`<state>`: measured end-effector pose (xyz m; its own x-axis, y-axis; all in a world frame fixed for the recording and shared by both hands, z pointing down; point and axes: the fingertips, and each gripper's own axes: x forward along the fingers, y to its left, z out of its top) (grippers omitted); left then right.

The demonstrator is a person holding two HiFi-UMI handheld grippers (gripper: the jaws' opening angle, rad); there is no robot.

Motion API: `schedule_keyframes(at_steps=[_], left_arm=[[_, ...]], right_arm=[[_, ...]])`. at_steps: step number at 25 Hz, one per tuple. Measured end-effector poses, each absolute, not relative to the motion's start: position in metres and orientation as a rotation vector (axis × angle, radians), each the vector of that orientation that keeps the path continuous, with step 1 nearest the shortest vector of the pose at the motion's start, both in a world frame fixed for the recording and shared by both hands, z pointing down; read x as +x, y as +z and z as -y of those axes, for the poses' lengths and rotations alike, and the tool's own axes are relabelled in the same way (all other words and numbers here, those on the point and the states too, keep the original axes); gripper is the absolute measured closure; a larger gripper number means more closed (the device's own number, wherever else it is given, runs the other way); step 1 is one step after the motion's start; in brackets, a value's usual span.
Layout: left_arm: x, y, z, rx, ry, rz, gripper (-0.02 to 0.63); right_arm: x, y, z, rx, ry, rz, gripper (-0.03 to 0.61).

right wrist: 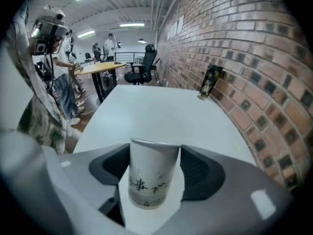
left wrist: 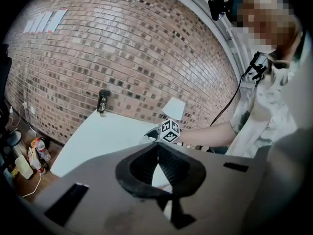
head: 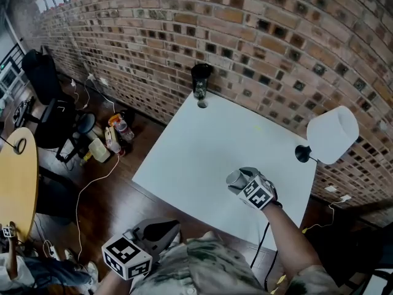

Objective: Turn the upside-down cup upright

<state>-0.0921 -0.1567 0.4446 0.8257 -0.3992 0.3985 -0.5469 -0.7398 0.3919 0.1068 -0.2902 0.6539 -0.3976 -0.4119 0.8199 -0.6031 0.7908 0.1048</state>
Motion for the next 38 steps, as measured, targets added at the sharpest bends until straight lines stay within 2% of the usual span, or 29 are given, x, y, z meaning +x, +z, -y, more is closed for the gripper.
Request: schedule_keyframes(at_steps=[18,20,38], left_arm=[[-0.04,0.454,0.143,2.5,0.584,0.587,0.606],[-0.033,0.454,0.141,2.507,0.601,0.577,0.607],[0.014,0.453,0.116,2.495,0.661,0.587,0.607]], right_arm=[[0.15,0.643,0.273,1.424,0.266,2.404,0.266],[0.153,0.643,0.267,1.438,0.266,2.419,0.285],[0.175,0.654,0.232,1.362,0.239,2.413,0.288]])
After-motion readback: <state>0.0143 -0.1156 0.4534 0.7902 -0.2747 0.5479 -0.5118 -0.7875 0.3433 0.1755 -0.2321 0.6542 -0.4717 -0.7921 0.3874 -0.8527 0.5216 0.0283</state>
